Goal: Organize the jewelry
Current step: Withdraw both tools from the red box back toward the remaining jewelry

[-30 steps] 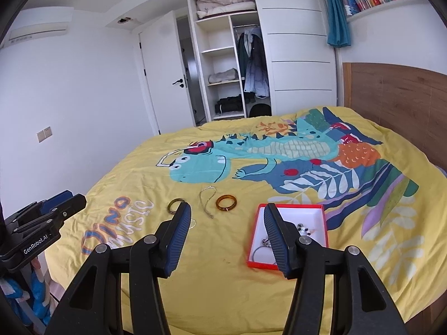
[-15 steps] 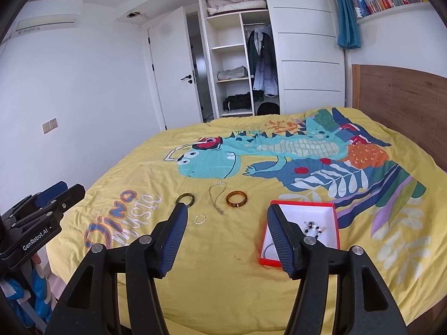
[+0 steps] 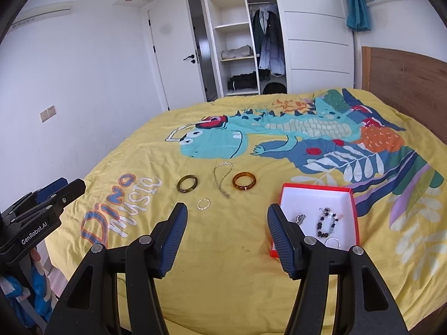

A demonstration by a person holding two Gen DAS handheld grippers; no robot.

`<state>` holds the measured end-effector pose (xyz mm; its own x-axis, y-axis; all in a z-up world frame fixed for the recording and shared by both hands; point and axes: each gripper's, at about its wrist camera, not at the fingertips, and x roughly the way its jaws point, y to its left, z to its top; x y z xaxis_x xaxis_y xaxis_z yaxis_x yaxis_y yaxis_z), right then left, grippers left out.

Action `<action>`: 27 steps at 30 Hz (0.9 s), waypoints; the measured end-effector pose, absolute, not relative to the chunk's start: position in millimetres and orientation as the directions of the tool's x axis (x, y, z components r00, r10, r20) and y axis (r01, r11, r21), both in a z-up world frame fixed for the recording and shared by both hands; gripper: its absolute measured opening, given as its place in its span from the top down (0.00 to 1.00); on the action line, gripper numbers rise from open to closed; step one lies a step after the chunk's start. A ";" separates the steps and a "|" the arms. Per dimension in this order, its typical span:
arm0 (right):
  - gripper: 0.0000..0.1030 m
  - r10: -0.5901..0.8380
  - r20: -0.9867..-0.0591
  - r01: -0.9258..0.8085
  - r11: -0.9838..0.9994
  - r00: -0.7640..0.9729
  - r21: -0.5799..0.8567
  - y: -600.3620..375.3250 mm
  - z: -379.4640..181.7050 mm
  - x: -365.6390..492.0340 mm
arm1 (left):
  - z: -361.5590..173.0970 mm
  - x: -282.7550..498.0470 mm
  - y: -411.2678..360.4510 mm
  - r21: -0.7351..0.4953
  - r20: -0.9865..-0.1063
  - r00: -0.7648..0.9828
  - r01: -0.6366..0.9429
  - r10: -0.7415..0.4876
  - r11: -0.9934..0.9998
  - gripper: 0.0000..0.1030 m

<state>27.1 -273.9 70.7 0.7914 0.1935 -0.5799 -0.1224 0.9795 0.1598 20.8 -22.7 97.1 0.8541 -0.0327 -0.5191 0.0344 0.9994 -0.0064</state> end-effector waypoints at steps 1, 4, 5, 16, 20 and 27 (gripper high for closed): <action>0.43 0.196 -0.586 -0.124 0.979 0.786 0.162 -272.6 67.6 30.4 | 93.6 25.2 -21.9 -0.007 -0.528 0.849 0.030 -0.029 1.000 0.51; 0.43 0.204 -0.607 -0.127 0.978 0.768 0.168 -270.1 56.8 42.5 | 82.9 35.1 -17.9 -0.007 -0.551 0.834 0.019 -0.019 1.000 0.51; 0.43 0.207 -0.612 -0.127 0.977 0.763 0.171 -269.7 53.6 45.3 | 78.0 39.6 -16.3 -0.008 -0.562 0.827 0.016 -0.018 1.000 0.51; 0.43 0.225 -0.679 -0.133 0.973 0.698 0.187 -257.6 14.8 78.2 | 35.2 75.2 2.5 -0.014 -0.648 0.762 -0.031 0.015 0.999 0.51; 0.43 0.228 -0.698 -0.136 0.973 0.679 0.186 -254.9 3.1 89.8 | 14.0 90.5 20.2 -0.016 -0.681 0.731 -0.073 0.042 0.997 0.51; 0.43 0.238 -0.727 -0.126 0.970 0.644 0.205 -254.1 -22.8 119.5 | -19.5 117.5 44.1 -0.030 -0.731 0.680 -0.120 0.060 0.992 0.51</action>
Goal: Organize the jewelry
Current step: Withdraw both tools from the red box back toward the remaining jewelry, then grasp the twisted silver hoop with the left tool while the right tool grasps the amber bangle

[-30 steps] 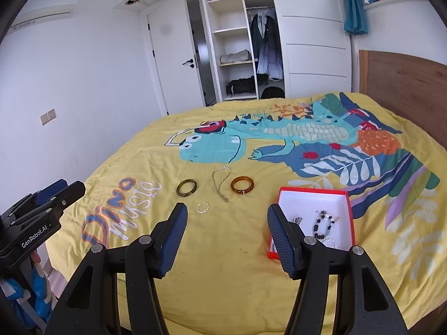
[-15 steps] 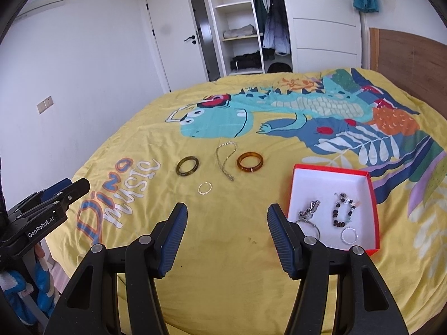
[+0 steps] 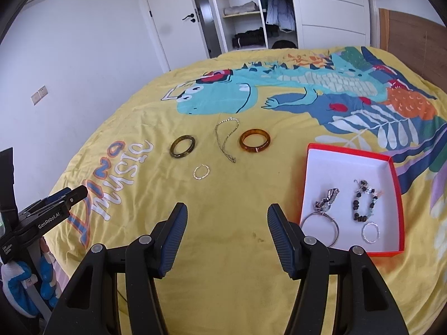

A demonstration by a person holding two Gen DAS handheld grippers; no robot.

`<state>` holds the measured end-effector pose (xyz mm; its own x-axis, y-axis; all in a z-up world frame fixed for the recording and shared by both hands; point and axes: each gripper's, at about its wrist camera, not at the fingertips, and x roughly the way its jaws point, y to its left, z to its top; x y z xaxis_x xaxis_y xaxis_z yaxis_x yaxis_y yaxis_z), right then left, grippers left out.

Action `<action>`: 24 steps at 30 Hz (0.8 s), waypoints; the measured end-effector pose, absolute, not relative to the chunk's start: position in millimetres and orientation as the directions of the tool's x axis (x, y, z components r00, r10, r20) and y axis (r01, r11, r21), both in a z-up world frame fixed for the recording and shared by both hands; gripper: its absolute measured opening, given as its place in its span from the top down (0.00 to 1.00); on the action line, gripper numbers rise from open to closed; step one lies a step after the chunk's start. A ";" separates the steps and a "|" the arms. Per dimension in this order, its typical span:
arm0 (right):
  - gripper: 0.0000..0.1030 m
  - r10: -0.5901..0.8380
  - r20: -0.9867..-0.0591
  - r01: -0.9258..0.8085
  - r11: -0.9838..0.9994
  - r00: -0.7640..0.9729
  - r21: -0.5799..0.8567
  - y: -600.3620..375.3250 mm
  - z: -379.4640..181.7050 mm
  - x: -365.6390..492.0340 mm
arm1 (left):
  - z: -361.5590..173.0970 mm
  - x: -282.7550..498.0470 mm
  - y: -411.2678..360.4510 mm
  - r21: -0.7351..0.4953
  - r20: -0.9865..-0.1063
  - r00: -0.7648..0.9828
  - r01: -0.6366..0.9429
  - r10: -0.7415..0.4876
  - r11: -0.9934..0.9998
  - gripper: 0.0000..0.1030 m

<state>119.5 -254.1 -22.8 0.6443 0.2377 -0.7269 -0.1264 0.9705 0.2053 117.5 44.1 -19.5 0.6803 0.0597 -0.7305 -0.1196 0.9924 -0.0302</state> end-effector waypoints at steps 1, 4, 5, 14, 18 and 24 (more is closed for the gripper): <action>0.43 0.239 -0.730 -0.126 0.970 0.640 0.208 -253.6 -26.4 124.3 | -22.6 121.5 43.6 -0.031 -0.735 0.676 -0.117 0.056 0.993 0.51; 0.43 0.243 -0.742 -0.126 0.969 0.625 0.211 -251.7 -37.6 142.2 | -33.3 136.6 38.9 -0.043 -0.747 0.665 -0.092 0.029 0.995 0.51; 0.43 0.244 -0.744 -0.127 0.969 0.622 0.212 -251.5 -40.4 147.7 | -37.9 143.4 35.8 -0.056 -0.752 0.659 -0.078 0.010 0.995 0.51; 0.43 0.243 -0.764 -0.114 0.969 0.597 0.219 -254.7 -69.5 203.8 | -84.9 210.0 -8.5 -0.126 -0.787 0.604 0.040 -0.125 0.991 0.51; 0.43 0.240 -0.770 -0.100 0.969 0.591 0.226 -258.3 -84.2 232.1 | -107.7 240.6 -27.6 -0.156 -0.798 0.577 0.084 -0.175 0.984 0.51; 0.43 0.225 -0.778 -0.058 0.970 0.587 0.236 -263.1 -106.5 276.0 | -136.4 278.3 -49.3 -0.182 -0.809 0.541 0.137 -0.227 0.974 0.51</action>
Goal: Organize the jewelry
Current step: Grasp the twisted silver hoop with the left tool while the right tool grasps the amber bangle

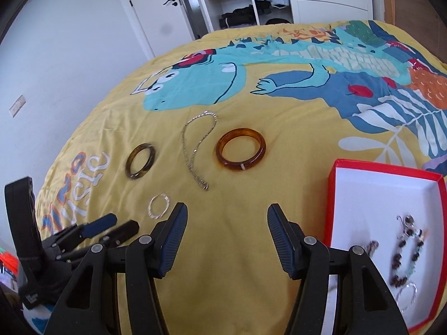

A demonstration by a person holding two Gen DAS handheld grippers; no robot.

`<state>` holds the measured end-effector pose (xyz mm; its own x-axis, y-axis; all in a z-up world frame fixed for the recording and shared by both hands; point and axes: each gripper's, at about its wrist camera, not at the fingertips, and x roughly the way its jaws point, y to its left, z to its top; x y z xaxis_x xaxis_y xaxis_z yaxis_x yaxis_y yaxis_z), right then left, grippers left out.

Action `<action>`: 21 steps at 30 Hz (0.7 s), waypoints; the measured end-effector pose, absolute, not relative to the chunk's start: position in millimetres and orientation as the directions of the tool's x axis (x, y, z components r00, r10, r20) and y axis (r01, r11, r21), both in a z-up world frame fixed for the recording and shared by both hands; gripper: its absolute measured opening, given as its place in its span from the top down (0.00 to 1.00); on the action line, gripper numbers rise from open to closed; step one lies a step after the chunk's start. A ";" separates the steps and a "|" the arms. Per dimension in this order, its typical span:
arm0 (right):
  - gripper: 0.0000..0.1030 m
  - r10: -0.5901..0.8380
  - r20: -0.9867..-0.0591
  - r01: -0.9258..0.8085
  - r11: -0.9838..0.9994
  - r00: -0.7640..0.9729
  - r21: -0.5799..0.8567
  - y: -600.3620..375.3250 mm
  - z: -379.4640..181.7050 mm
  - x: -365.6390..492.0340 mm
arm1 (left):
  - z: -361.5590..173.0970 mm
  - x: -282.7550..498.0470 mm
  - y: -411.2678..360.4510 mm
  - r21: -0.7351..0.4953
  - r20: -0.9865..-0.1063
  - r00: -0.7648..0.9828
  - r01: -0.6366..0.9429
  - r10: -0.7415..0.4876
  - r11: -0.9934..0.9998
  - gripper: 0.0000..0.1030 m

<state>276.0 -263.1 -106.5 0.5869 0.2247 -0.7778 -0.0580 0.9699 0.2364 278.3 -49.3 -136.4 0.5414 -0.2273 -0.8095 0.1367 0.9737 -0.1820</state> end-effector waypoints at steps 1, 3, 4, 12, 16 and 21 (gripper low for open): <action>0.43 0.224 -0.778 -0.052 0.969 0.587 0.240 -263.4 -109.2 282.4 | -140.4 282.0 -52.2 -0.178 -0.812 0.538 0.142 -0.227 0.974 0.51; 0.43 0.218 -0.782 -0.041 0.970 0.584 0.239 -262.9 -115.5 296.2 | -151.7 291.4 -58.8 -0.164 -0.821 0.526 0.154 -0.221 0.975 0.51; 0.43 0.213 -0.784 -0.035 0.971 0.582 0.237 -262.8 -118.2 302.3 | -157.1 295.0 -61.1 -0.158 -0.826 0.520 0.155 -0.217 0.975 0.51; 0.51 0.154 -0.808 0.043 0.975 0.569 0.216 -264.4 -145.5 357.7 | -172.3 307.7 -54.9 -0.164 -0.815 0.539 0.138 -0.213 0.977 0.51; 0.61 0.122 -0.840 0.082 0.978 0.529 0.194 -265.8 -162.7 379.7 | -174.6 309.1 -48.5 -0.201 -0.800 0.548 0.137 -0.244 0.970 0.52; 0.64 0.105 -0.849 0.095 0.979 0.517 0.179 -265.1 -177.4 397.5 | -177.0 310.6 -40.1 -0.245 -0.785 0.554 0.131 -0.276 0.961 0.60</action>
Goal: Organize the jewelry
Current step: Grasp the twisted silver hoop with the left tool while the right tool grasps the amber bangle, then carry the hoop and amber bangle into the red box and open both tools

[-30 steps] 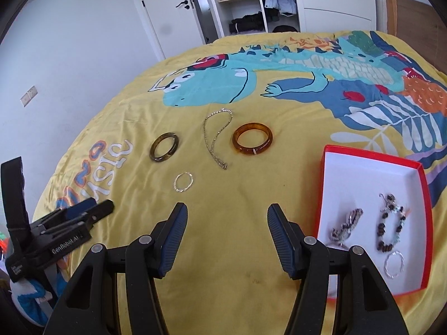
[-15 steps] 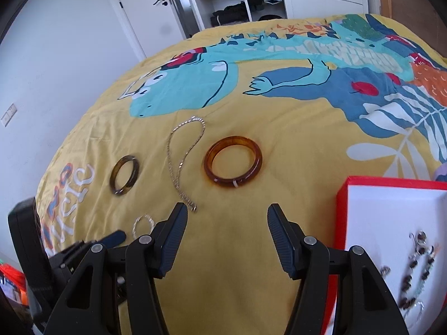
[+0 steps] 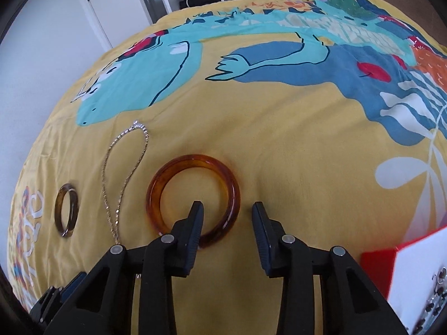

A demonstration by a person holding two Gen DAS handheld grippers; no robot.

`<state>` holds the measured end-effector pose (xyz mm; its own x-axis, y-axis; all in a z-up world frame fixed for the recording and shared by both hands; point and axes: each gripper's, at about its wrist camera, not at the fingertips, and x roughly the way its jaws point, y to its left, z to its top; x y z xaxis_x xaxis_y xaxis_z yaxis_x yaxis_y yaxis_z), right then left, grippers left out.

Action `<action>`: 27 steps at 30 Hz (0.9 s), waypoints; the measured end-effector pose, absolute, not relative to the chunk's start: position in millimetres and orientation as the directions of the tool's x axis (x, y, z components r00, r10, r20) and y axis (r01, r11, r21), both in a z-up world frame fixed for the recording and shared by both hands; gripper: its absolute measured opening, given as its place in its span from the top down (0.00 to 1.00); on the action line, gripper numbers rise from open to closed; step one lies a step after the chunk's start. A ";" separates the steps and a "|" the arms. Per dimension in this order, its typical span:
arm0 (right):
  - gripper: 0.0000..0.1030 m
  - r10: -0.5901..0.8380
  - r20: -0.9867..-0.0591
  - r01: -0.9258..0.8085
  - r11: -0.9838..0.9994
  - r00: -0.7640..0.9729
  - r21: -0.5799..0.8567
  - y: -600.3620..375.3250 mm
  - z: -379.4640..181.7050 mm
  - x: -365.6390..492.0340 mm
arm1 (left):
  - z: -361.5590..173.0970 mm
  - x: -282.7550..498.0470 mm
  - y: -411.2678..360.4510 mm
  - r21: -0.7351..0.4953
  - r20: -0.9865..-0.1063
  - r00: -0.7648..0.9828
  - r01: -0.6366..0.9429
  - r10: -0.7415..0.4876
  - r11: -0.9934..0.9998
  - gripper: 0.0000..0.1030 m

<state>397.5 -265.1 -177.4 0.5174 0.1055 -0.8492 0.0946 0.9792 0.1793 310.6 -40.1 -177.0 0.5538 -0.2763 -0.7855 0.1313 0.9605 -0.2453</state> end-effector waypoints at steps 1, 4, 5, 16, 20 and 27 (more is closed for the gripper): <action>0.64 0.107 -0.853 0.082 0.982 0.510 0.173 -263.0 -180.8 401.8 | -177.1 311.3 -38.2 -0.257 -0.783 0.554 0.125 -0.282 0.958 0.62; 0.64 0.099 -0.858 0.062 0.987 0.504 0.150 -258.2 -184.4 407.8 | -176.6 311.1 -35.3 -0.273 -0.779 0.555 0.118 -0.291 0.955 0.64; 0.66 0.097 -0.858 0.063 0.987 0.505 0.148 -257.6 -183.8 407.3 | -175.9 310.3 -36.3 -0.269 -0.779 0.557 0.120 -0.289 0.956 0.64; 0.90 0.131 -0.819 0.041 0.982 0.559 0.185 -252.3 -160.1 363.3 | -157.2 295.3 -35.2 -0.221 -0.783 0.572 0.115 -0.246 0.969 0.65; 0.90 0.146 -0.796 0.013 0.982 0.587 0.190 -247.6 -139.2 341.7 | -141.5 280.5 -32.4 -0.203 -0.776 0.586 0.115 -0.231 0.972 0.65; 0.90 0.170 -0.752 -0.019 0.979 0.637 0.205 -242.9 -87.1 298.7 | -99.6 248.4 -27.5 -0.199 -0.745 0.627 0.117 -0.228 0.973 0.65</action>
